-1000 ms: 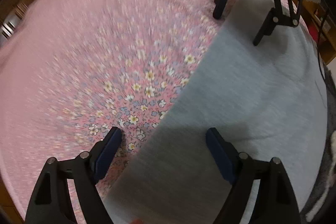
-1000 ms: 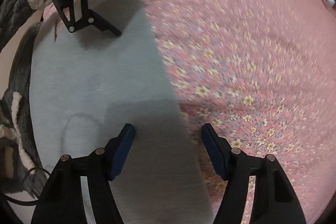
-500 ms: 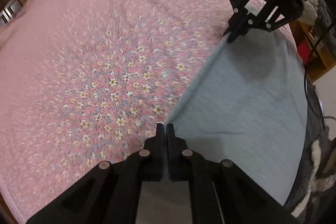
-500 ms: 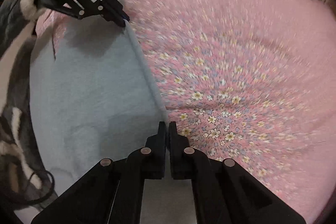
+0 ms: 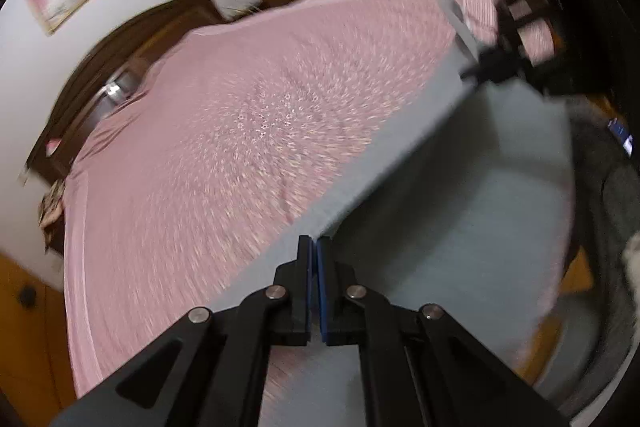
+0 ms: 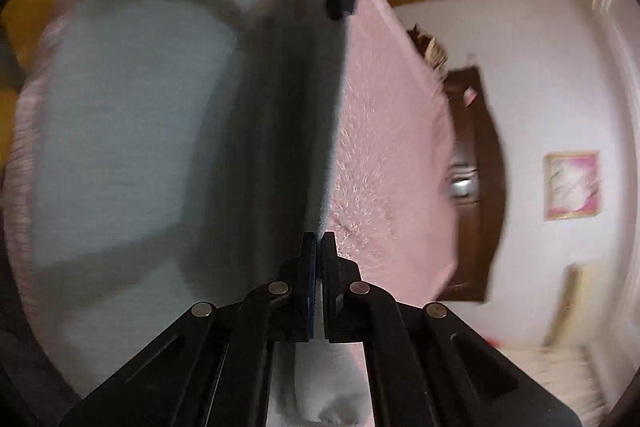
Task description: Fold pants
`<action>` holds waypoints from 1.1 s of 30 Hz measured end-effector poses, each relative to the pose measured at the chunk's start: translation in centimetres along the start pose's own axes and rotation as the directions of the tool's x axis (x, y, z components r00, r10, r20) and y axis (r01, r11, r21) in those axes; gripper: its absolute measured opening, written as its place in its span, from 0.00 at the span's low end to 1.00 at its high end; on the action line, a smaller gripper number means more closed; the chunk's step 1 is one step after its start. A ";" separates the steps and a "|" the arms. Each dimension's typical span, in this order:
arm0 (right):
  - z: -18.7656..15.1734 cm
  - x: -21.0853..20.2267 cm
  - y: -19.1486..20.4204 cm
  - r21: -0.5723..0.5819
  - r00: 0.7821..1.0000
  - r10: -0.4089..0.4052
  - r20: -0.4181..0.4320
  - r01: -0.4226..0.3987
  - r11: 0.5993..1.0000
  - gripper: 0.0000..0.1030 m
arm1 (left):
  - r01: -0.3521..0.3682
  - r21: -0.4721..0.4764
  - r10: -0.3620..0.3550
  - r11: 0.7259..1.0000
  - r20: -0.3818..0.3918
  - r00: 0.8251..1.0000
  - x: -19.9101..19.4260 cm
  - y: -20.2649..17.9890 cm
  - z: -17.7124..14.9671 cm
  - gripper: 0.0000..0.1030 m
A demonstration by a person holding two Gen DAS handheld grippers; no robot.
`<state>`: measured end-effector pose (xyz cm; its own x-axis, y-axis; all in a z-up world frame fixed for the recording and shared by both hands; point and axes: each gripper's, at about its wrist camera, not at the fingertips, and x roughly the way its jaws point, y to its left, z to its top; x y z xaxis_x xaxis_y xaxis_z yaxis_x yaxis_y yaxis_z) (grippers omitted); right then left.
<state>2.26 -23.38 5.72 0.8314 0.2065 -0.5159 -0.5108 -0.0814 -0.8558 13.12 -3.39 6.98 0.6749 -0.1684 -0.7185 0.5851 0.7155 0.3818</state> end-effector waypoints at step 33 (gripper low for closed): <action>2.7 -4.6 19.7 -0.167 0.998 -0.059 -0.014 0.056 0.984 0.03 | -0.060 0.117 0.074 0.991 -0.119 0.990 -0.4 -16.2 -10.9 0.05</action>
<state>-12.25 -23.32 -8.67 0.8633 0.1969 -0.4648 -0.4197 -0.2317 -0.8776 -1.55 -7.50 -5.28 0.6578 -0.0337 -0.7524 0.5925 0.6398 0.4894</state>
